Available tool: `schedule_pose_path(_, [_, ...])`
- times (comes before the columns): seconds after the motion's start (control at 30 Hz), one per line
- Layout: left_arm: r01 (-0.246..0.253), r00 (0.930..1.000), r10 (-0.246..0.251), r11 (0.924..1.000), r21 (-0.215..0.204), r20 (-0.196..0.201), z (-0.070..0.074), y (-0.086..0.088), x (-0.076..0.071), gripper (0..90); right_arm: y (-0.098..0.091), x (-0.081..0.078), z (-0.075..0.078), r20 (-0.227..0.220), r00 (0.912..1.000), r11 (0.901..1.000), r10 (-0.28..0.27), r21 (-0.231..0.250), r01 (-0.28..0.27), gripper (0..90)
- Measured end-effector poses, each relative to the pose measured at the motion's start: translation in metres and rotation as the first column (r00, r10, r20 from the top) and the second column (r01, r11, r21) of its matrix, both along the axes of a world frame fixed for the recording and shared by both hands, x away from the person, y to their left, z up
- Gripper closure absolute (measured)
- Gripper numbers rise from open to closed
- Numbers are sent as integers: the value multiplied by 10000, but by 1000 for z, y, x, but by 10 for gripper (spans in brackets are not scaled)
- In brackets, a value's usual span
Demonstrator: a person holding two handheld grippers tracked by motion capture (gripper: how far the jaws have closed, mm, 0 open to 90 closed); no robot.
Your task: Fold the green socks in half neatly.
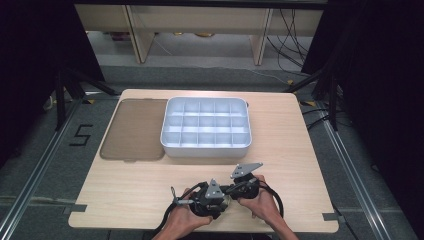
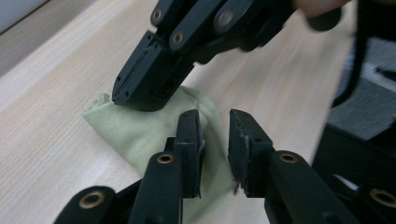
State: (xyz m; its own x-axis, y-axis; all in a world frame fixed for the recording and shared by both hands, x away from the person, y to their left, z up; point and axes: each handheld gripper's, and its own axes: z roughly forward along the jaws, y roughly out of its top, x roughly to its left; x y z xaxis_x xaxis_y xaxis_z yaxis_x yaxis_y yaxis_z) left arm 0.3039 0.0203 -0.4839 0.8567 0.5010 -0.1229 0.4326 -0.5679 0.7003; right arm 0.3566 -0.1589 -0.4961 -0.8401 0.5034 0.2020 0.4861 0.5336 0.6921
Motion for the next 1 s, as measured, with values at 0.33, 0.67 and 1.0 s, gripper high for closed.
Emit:
schedule_pose_path(0.33, [-57, 9999, 56, 9999, -110, -100, 1, 10, -7, 807, 0, 0, 0, 72, 10000, 10000, 17, -56, -17, 900])
schedule_pose_path(0.67, [46, 10000, -46, 9985, 552, 0, -10, 10, -7, 829, -2, -3, 1, 29, 10000, 9999, -53, -115, 53, 900])
schedule_pose_path(1.0, [393, 9992, -395, 9938, 1038, -3, -7, 20, 2, 824, -7, -8, 2, 76, 9998, 9996, -196, -194, 198, 900])
